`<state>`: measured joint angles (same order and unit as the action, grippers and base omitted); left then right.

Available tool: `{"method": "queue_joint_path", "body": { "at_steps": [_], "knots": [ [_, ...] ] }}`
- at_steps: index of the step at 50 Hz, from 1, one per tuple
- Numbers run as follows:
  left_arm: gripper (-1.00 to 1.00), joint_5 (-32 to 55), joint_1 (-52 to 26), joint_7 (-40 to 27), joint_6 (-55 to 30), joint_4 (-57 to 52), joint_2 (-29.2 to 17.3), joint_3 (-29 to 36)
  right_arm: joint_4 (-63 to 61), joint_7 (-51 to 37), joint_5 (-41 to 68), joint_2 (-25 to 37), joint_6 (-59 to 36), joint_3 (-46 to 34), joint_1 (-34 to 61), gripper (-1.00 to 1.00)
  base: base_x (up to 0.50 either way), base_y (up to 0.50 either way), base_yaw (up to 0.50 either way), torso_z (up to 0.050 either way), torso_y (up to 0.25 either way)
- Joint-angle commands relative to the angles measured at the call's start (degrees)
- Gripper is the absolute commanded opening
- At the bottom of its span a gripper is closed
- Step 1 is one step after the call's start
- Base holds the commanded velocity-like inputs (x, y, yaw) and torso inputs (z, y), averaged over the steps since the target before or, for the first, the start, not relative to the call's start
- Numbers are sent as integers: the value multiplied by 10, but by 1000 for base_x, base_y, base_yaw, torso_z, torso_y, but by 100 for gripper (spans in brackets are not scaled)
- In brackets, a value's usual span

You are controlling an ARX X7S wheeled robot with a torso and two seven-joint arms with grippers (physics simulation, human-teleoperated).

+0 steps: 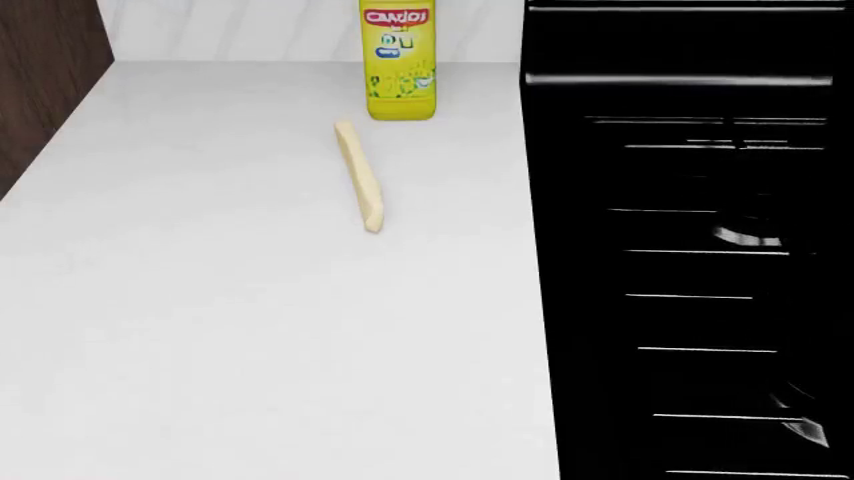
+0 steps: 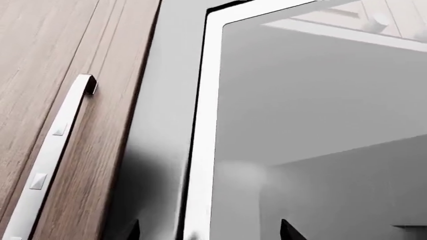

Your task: Close the microwave door

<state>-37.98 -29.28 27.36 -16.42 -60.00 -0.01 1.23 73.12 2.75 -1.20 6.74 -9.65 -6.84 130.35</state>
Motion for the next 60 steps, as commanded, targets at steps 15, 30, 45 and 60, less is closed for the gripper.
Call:
{"method": "queue_joint_path", "body": {
  "at_steps": [15,30,45,60],
  "knots": [
    [100,-10,4,-7,1,0,0,11,19,22,13,-11,-83,-1,9,100,0,0,0,0,0],
    [100,-6,5,-12,14,0,0,1,19,30,16,-17,-137,1,16,100,0,0,0,0,0],
    [100,-11,25,-25,23,0,0,11,19,45,18,-23,-182,16,12,100,0,0,0,0,0],
    [100,-7,26,-25,26,0,0,7,19,60,15,-26,-208,23,41,100,0,0,0,0,0]
  ]
}}
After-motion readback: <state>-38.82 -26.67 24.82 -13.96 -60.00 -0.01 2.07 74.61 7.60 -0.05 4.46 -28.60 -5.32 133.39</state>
